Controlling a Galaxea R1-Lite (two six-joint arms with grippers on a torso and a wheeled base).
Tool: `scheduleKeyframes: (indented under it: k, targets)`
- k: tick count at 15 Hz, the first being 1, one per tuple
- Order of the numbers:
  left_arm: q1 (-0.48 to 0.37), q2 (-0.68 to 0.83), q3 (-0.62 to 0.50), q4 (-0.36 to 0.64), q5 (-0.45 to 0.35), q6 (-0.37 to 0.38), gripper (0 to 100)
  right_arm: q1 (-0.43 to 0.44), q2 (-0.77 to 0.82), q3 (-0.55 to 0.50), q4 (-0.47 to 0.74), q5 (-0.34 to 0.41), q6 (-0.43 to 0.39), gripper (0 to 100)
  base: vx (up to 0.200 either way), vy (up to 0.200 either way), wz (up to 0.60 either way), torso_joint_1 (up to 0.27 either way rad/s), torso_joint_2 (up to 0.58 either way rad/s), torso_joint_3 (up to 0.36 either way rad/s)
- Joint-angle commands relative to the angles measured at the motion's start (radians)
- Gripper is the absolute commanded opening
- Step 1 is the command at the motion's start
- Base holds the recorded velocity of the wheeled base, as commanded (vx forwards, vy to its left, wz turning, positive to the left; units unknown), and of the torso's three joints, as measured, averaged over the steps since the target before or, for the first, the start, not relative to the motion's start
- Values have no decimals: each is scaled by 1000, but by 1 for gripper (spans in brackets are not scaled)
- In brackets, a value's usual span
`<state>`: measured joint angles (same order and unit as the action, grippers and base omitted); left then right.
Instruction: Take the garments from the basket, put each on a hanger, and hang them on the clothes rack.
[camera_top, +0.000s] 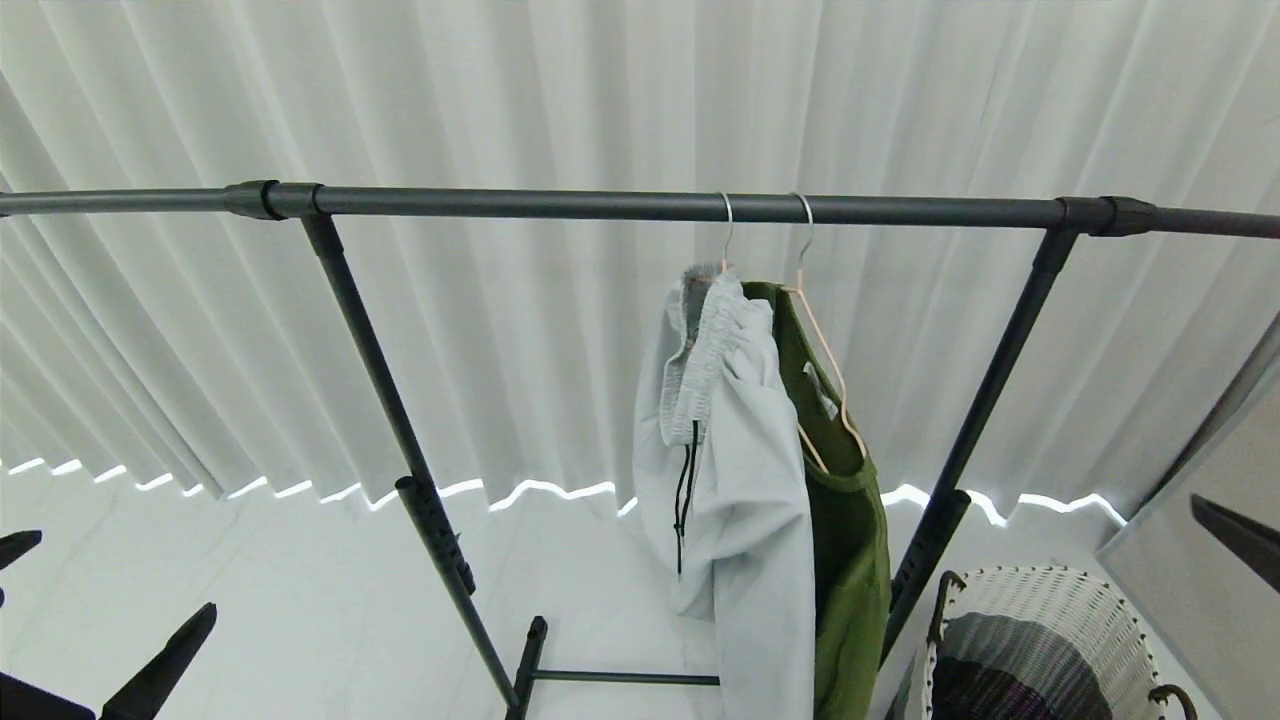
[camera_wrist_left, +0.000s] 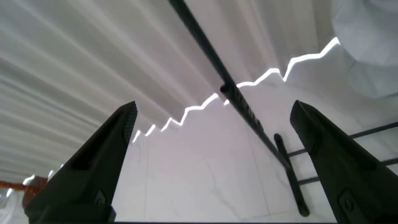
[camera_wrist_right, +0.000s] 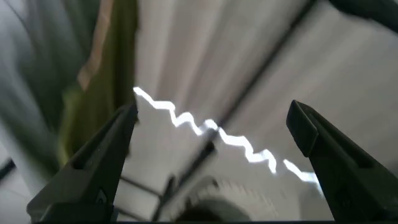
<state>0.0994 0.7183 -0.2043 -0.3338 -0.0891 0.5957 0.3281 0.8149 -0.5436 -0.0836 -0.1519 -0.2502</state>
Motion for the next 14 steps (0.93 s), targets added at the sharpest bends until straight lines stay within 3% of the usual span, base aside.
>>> scheduleKeyframes:
  k: [1, 3, 5, 7, 9, 12, 14]
  targets:
    - [2, -109, 68, 1, 23, -2, 100, -141, -203, 17, 163, 0, 32, 100, -200, 0, 0, -17, -2, 7]
    - [2, -178, 109, 1, 32, -16, 100, -230, -324, 28, 344, 0, 97, 100, -200, 0, 0, 0, 7, 7]
    - [2, -254, 143, 4, 40, -31, 100, -294, -430, 57, 447, 0, 118, 100, 0, 0, 0, 0, 0, 0]
    - [2, -352, 181, 27, 120, -33, 100, -340, -563, 114, 536, 0, 118, 100, 0, 0, 0, 0, 0, 0]
    - [2, -444, 200, 81, 177, -80, 100, -343, -669, 175, 564, -3, 120, 100, 0, 0, 0, 0, 0, 0]
    - [2, -632, 195, 282, 262, -113, 100, -340, -804, 264, 564, -44, 118, 100, 0, 0, 0, 0, 0, 0]
    - [2, -623, 194, 285, 304, -168, 100, -336, -813, 317, 478, -67, 170, 100, 0, 0, 0, 0, 0, 0]
